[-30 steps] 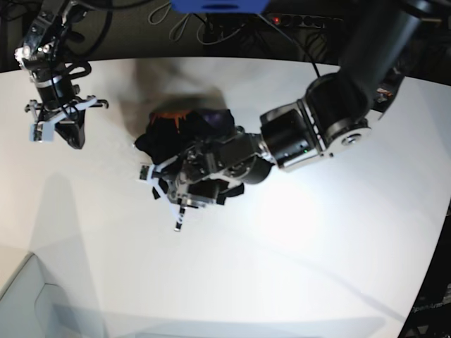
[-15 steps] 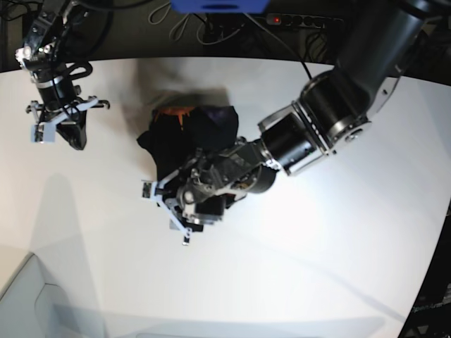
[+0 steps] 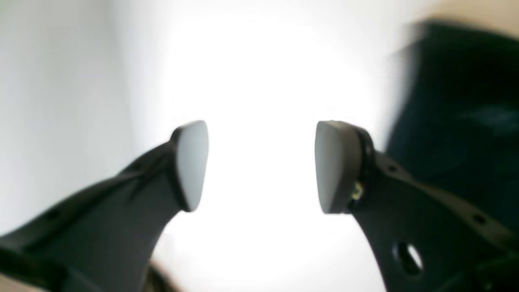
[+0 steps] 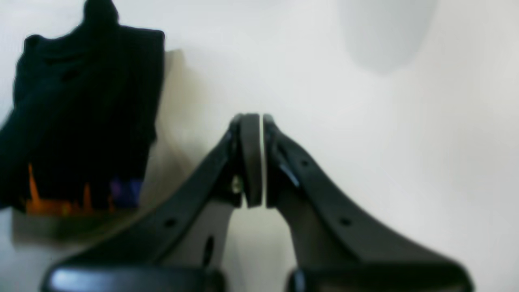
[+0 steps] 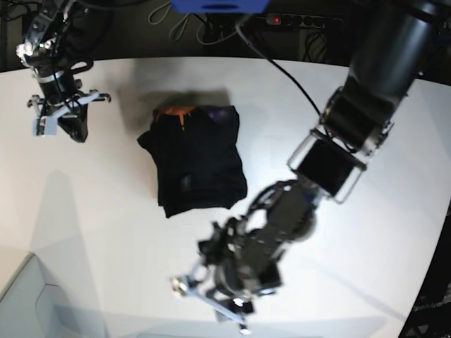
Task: Layout the t-shirt on the table in an organized manner, then fold the t-shirt properly
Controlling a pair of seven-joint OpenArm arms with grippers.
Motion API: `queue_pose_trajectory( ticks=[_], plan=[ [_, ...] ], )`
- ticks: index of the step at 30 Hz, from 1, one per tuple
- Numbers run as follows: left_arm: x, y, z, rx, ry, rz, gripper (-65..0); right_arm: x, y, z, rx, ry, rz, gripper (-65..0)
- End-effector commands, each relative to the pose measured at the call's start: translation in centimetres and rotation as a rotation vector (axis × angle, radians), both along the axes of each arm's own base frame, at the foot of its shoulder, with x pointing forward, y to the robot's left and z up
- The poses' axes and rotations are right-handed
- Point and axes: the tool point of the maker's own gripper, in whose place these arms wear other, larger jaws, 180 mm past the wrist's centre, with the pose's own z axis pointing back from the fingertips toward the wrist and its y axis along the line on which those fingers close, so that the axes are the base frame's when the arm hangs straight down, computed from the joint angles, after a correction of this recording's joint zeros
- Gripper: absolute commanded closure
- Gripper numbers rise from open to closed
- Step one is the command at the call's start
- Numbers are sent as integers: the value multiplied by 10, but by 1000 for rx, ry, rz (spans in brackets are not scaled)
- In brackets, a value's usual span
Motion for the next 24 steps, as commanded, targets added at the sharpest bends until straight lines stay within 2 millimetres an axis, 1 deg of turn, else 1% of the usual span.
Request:
queue_pose_trajectory(
  ticks=[1,2,3,4,6,8,9,10,11,12,14,17,19,20,21,23,24],
  plan=[
    [6,25,20,-20,-51,67,-391,6,-1,15,-2,-59,3,0],
    [3,47,28,-35,-72,125,-381,0,-4,12,-5,-44,-4,0],
    [-1,76,38,-49,-99,197,-353,-6,-7,9,-8,-33,-11,0],
    [-10,104,42,-63,-115,266,-310,-10,-6,8,-9,-26,-13,0],
    [-34,155,48,-83,-151,397,-195,-23,-15,5,-17,-8,-47,0],
    [-64,202,47,-94,-167,527,-61,-33,-25,8,-23,-7,-103,0],
    [-80,224,41,-94,-160,593,0,-39,-29,10,-25,-8,-133,0],
    [-95,241,36,-93,-153,648,0,-46,-34,11,-29,-2,-159,0],
    [-111,259,26,-89,-130,705,0,-53,-36,11,-33,4,-179,0],
    [-127,276,9,-79,-87,764,-17,-60,-39,10,-36,14,-197,0],
    [-156,307,-15,-66,-23,865,0,-73,-44,5,-42,49,-215,0],
    [-213,349,-51,4,96,985,0,-100,-47,-8,-47,125,-228,0],
    [-246,375,-60,31,135,1082,0,-117,-45,-19,-37,175,-230,0],
    [-260,385,-64,38,151,1124,0,-123,-45,-24,-30,194,-234,0],
    [-280,396,-70,47,177,1179,0,-130,-45,-32,-19,219,-239,0],
    [-312,412,-76,61,205,1254,0,-142,-44,-48,11,264,-252,0],
    [-325,415,-82,66,222,1268,0,-148,-43,-56,27,287,-259,0]
  ],
)
